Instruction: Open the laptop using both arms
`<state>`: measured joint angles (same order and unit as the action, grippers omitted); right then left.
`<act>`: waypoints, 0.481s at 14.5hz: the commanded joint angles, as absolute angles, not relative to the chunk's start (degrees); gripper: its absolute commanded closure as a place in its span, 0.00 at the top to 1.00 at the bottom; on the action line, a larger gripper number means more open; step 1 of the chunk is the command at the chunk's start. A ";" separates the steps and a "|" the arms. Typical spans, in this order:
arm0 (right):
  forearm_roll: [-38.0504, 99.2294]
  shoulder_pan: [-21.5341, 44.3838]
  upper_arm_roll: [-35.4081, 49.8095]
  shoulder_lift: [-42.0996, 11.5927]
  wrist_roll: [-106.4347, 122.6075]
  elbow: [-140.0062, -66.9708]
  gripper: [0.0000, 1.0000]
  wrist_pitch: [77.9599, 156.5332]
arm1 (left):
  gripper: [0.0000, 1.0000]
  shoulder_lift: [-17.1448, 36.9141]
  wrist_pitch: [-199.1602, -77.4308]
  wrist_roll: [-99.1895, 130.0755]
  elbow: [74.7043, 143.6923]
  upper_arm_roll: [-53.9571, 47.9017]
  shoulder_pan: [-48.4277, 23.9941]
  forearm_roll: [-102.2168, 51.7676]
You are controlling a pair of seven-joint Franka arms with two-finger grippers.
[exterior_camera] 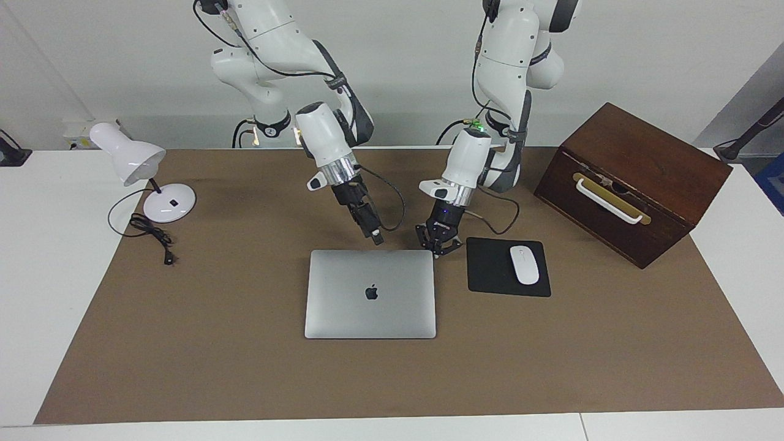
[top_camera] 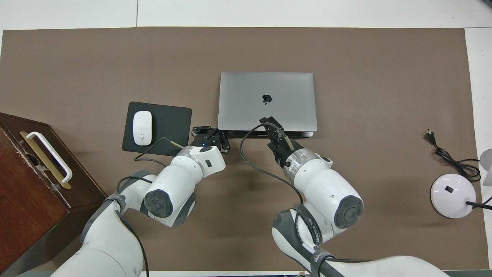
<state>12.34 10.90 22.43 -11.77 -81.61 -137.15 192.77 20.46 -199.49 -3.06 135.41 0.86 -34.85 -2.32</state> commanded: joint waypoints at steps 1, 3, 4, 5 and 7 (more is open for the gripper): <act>13.89 11.16 22.76 -11.07 -82.00 -138.43 1.00 194.41 | 0.00 21.71 -200.48 -3.87 134.21 0.62 -34.19 -2.37; 13.89 11.16 22.76 -10.99 -82.00 -138.95 1.00 194.33 | 0.00 21.88 -200.48 -3.87 134.12 0.62 -34.01 -2.37; 13.89 11.16 22.76 -10.90 -82.00 -139.04 1.00 194.33 | 0.00 21.97 -200.48 -3.87 134.12 0.62 -34.01 -2.37; 13.89 11.16 22.76 -10.90 -82.00 -139.04 1.00 194.15 | 0.00 22.41 -200.57 -3.87 133.86 0.53 -34.10 -2.37; 13.80 11.16 22.76 -10.90 -82.00 -139.04 1.00 194.06 | 0.00 22.94 -200.65 -3.95 133.25 0.53 -34.28 -2.46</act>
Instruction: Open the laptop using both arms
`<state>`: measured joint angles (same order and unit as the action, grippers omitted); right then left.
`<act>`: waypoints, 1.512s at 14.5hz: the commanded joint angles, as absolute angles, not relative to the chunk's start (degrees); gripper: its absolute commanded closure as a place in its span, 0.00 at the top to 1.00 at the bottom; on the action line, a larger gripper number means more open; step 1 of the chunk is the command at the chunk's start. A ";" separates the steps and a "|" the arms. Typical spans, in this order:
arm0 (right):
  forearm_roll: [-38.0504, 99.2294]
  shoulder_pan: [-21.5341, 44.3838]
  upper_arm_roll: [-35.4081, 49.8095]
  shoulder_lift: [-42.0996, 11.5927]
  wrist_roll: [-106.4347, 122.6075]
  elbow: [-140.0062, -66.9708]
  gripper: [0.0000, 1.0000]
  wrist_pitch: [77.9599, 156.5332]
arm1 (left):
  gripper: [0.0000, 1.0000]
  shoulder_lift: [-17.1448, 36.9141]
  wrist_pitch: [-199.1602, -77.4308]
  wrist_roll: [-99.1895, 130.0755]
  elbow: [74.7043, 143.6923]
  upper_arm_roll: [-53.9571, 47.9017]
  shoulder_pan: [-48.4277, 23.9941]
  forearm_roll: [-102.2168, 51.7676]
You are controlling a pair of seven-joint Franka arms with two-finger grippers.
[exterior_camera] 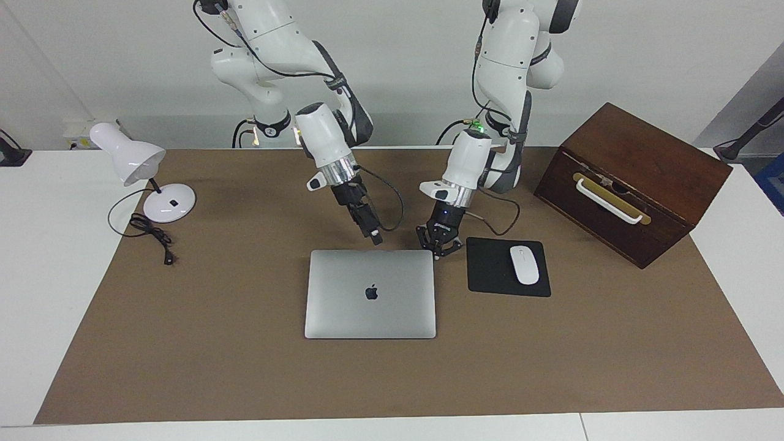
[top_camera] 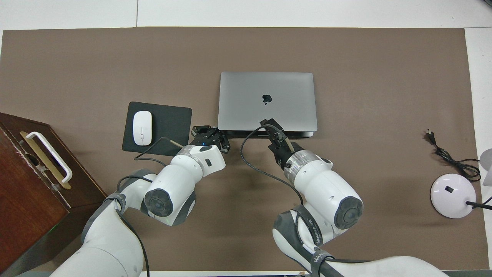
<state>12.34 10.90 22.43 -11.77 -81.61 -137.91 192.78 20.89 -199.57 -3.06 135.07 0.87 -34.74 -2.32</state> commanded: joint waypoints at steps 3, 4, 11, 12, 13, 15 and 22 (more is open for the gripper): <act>13.89 11.16 22.76 -10.90 -82.00 -139.04 1.00 193.89 | 0.00 23.03 -200.74 -3.61 133.24 0.53 -34.63 -2.64; 13.80 11.16 22.76 -10.99 -81.91 -139.04 1.00 193.89 | 0.00 23.03 -200.74 -3.60 133.16 0.53 -34.72 -2.72; 13.80 11.07 22.76 -11.42 -81.39 -138.69 1.00 193.62 | 0.00 23.82 -200.74 -3.60 133.15 0.53 -35.07 -2.81; 13.80 11.07 22.76 -11.95 -81.21 -138.43 1.00 193.62 | 0.00 23.82 -200.74 -3.60 133.15 0.53 -34.98 -2.73; 13.80 11.07 22.68 -12.30 -81.21 -138.25 1.00 193.62 | 0.00 23.91 -200.74 -3.60 132.98 0.53 -34.98 -2.81; 13.80 10.99 22.59 -12.65 -80.34 -137.38 1.00 193.45 | 0.00 23.91 -200.74 -3.69 132.89 0.53 -34.98 -2.81; 13.80 10.55 22.15 -13.80 -78.75 -134.91 1.00 192.75 | 0.00 24.34 -200.83 -3.87 132.89 0.62 -35.51 -2.72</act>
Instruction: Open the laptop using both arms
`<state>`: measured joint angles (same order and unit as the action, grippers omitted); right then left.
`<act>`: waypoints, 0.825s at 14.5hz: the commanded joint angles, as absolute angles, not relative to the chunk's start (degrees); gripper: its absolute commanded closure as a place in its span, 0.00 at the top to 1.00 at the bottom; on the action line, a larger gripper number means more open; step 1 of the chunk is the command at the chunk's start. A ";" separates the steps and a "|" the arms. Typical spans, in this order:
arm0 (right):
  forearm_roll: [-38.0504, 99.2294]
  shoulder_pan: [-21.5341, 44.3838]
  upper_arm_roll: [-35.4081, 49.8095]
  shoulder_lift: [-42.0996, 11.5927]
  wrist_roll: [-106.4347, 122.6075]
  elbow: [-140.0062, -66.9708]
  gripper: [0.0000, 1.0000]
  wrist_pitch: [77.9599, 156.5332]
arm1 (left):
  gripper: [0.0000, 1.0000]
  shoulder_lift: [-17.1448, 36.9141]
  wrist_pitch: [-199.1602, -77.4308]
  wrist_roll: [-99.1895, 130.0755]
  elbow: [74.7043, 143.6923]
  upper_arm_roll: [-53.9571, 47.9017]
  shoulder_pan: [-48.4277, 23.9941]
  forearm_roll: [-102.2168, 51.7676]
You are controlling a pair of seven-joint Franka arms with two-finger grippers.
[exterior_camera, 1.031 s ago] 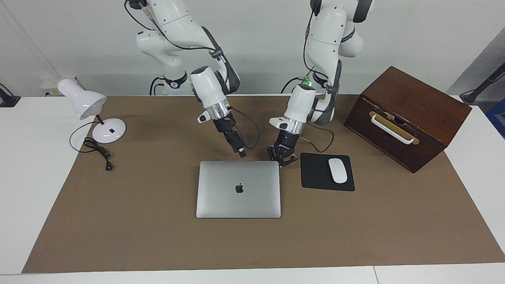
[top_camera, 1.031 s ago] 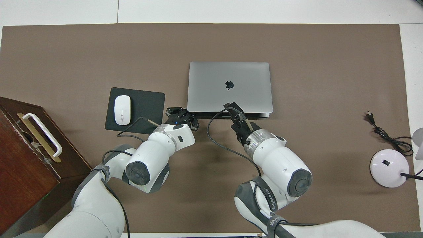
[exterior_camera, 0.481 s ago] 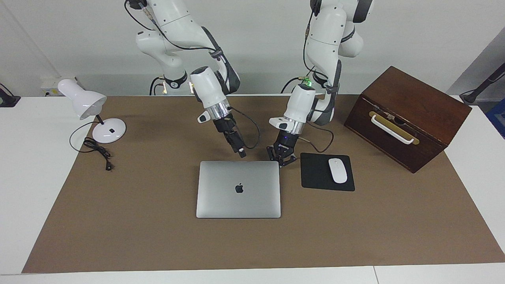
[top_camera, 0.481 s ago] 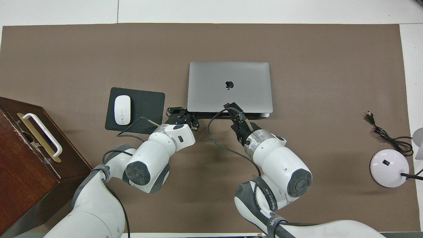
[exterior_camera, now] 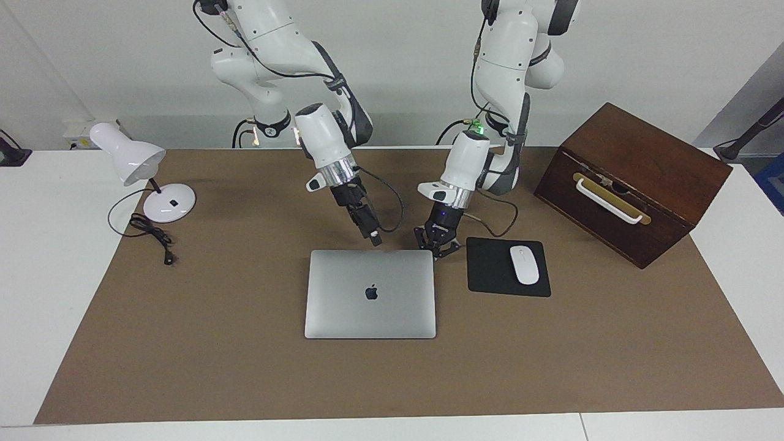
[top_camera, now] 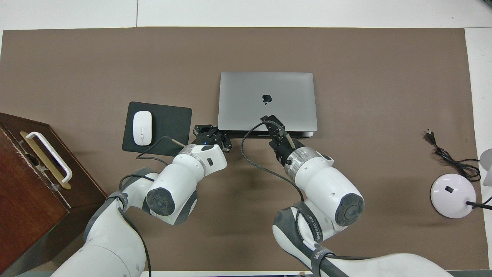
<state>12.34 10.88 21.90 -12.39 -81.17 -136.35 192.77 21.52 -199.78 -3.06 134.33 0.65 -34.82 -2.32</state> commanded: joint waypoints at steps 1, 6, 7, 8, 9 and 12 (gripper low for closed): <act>13.80 10.55 22.24 -14.06 -78.75 -135.00 1.00 192.74 | 0.00 24.52 -200.83 -3.87 132.89 0.62 -35.59 -2.72; 13.80 11.07 22.50 -13.98 -79.45 -137.45 1.00 194.93 | 0.00 24.61 -200.83 -3.96 132.80 0.62 -35.60 -2.72; 13.80 11.07 22.59 -13.80 -79.54 -138.07 1.00 195.64 | 0.00 24.61 -200.83 -3.96 132.80 0.62 -35.60 -2.72; 13.80 11.07 22.59 -13.80 -79.54 -138.25 1.00 196.08 | 0.00 24.61 -200.83 -3.96 132.80 0.62 -35.60 -2.72; 13.80 11.07 22.59 -13.97 -79.45 -138.25 1.00 196.00 | 0.00 24.61 -200.83 -3.96 132.80 0.62 -35.60 -2.64; 13.80 10.99 22.41 -14.41 -79.19 -137.37 1.00 196.00 | 0.00 24.61 -200.83 -3.96 132.80 0.62 -35.60 -2.64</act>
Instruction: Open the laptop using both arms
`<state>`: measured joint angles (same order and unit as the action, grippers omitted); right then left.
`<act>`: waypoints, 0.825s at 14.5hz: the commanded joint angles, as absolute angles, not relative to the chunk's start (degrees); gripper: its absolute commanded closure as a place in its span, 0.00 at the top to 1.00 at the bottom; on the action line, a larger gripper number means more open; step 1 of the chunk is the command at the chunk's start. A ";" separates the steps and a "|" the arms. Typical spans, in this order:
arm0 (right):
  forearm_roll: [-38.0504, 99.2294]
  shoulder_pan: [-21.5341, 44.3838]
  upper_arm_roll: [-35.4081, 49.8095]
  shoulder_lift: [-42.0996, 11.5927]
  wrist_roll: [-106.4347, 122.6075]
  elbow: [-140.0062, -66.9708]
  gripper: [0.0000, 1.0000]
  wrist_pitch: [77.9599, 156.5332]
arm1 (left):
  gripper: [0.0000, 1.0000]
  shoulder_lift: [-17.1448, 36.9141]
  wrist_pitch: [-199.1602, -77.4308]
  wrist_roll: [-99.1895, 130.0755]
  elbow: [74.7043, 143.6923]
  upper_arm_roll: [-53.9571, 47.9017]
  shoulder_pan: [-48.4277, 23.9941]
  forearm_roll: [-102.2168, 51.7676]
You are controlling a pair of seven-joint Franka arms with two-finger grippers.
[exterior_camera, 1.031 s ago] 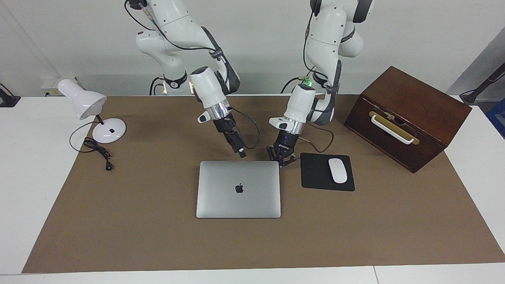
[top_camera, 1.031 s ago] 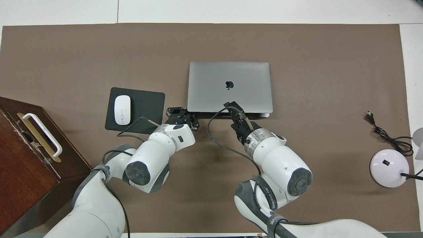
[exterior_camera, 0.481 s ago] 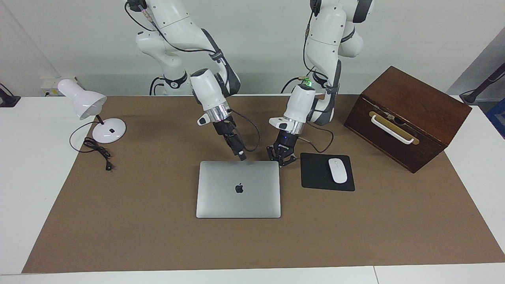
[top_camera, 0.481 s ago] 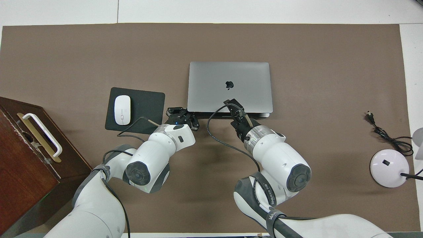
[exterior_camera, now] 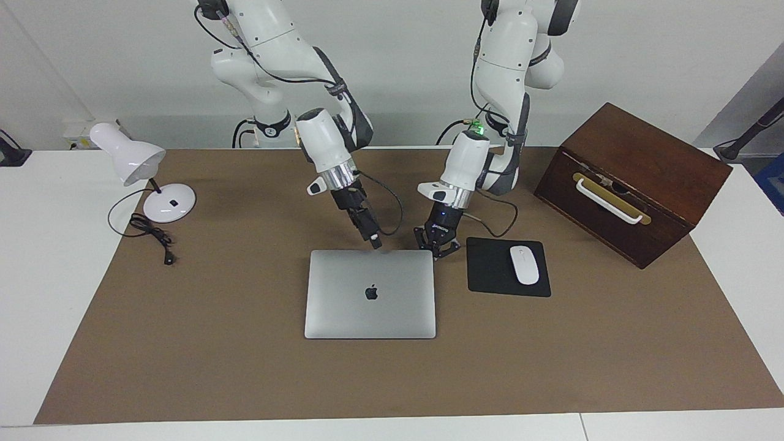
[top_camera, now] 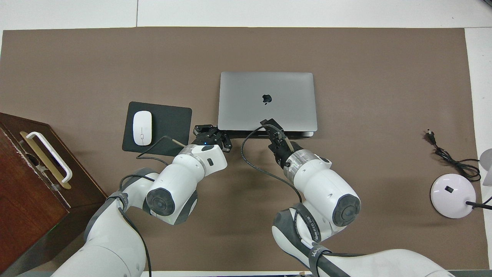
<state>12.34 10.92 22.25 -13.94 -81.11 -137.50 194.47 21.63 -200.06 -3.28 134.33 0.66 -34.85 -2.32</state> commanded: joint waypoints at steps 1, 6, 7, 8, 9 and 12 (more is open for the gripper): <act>13.80 10.90 22.33 -14.59 -79.02 -136.76 1.00 195.74 | 0.00 24.61 -200.83 -4.04 132.80 0.62 -35.60 -2.64; 13.71 10.55 22.06 -16.43 -78.40 -134.21 1.00 195.38 | 0.00 24.61 -200.83 -4.04 132.80 0.62 -35.60 -2.64; 13.71 10.46 22.06 -16.96 -77.79 -133.43 1.00 195.47 | 0.00 24.61 -200.83 -4.04 132.80 0.62 -35.60 -2.64; 13.71 10.37 22.06 -17.22 -77.44 -133.24 1.00 195.38 | 0.00 24.61 -200.83 -4.04 132.80 0.62 -35.68 -2.64; 13.71 10.37 21.89 -17.75 -77.34 -132.81 1.00 195.38 | 0.00 24.61 -200.83 -4.04 132.80 0.62 -35.68 -2.64; 13.71 10.28 21.53 -18.54 -76.73 -132.02 1.00 195.38 | 0.00 24.61 -200.83 -4.04 132.80 0.62 -35.68 -2.64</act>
